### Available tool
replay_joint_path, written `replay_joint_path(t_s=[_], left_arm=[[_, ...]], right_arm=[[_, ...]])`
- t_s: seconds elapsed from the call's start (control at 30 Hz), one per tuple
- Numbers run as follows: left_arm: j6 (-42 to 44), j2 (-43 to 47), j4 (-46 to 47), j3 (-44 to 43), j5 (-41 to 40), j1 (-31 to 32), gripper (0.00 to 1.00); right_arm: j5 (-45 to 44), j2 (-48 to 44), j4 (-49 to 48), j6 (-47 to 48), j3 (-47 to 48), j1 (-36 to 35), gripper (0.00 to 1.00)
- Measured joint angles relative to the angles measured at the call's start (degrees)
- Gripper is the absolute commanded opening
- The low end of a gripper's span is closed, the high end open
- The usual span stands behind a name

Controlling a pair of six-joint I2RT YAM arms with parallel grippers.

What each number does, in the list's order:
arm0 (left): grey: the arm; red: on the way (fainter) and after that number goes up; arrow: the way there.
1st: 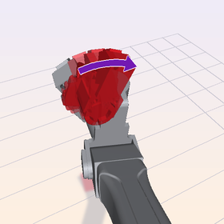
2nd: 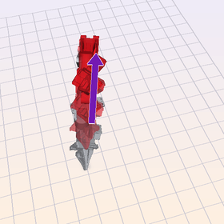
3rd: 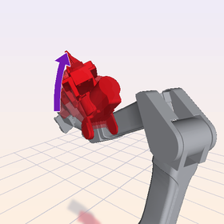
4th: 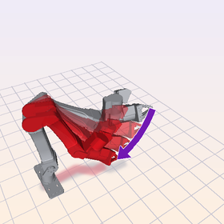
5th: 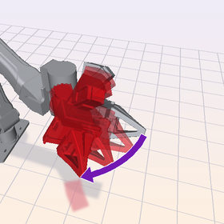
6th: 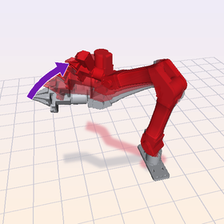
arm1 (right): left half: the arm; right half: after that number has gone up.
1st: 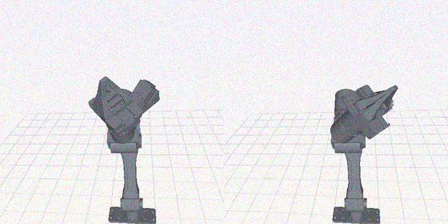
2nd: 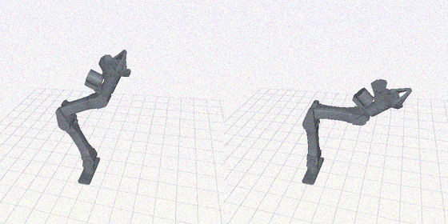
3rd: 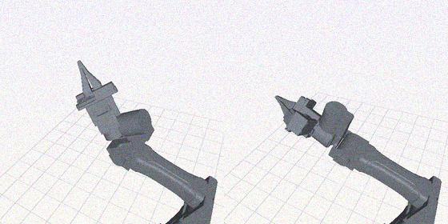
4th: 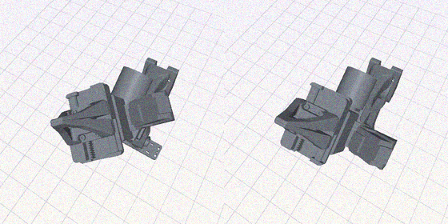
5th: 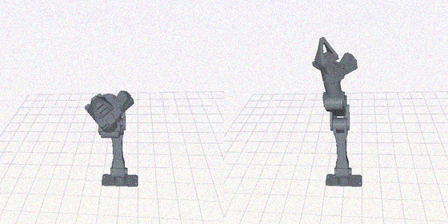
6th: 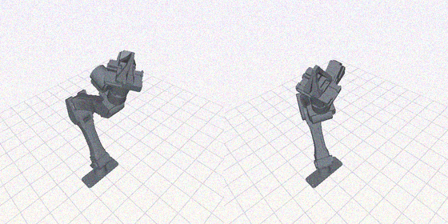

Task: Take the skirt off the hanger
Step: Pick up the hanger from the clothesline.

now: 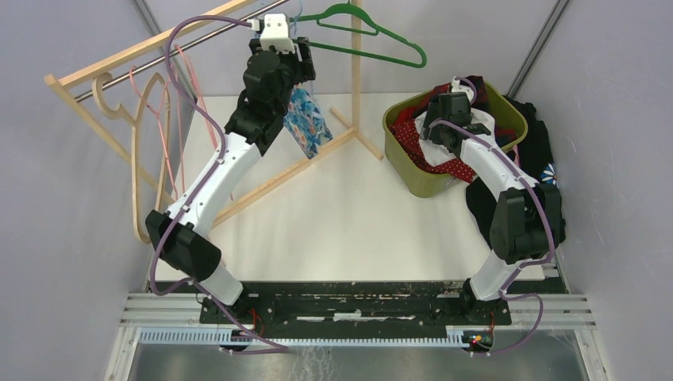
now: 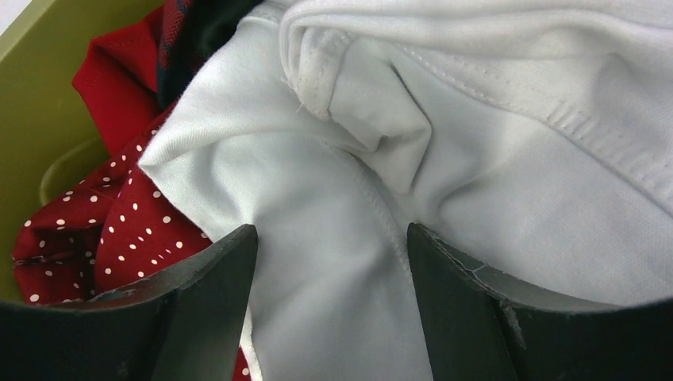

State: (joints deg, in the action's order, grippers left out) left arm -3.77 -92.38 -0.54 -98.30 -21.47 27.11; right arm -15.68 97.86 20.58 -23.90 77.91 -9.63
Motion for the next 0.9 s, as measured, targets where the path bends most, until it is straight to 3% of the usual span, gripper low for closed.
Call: replay_joint_path(t_s=[0.23,0.63,0.73,0.83,0.9], left_arm=[[5.18,2.93,-0.66,0.11,-4.11,0.00,0.70],[7.45,3.93,-5.68,2.78,-2.25,-0.26,0.67],[7.28,3.91,-8.17,3.52,-0.76,-0.61,0.46],[6.95,3.91,-9.92,3.45,0.33,-0.94,0.05],[6.58,3.91,-10.64,3.41,0.79,-1.09,0.03]], right_arm=[[0.00,0.00,0.00,-0.02,0.00,-0.02,0.75],[-0.02,-0.13,-0.28,0.20,-0.33,-0.02,0.75],[0.00,-0.39,-0.42,0.22,-0.59,-0.02,0.75],[0.00,-0.42,-0.48,0.22,-0.68,-0.02,0.75],[0.00,-0.42,-0.55,0.22,-0.70,-0.02,0.75]])
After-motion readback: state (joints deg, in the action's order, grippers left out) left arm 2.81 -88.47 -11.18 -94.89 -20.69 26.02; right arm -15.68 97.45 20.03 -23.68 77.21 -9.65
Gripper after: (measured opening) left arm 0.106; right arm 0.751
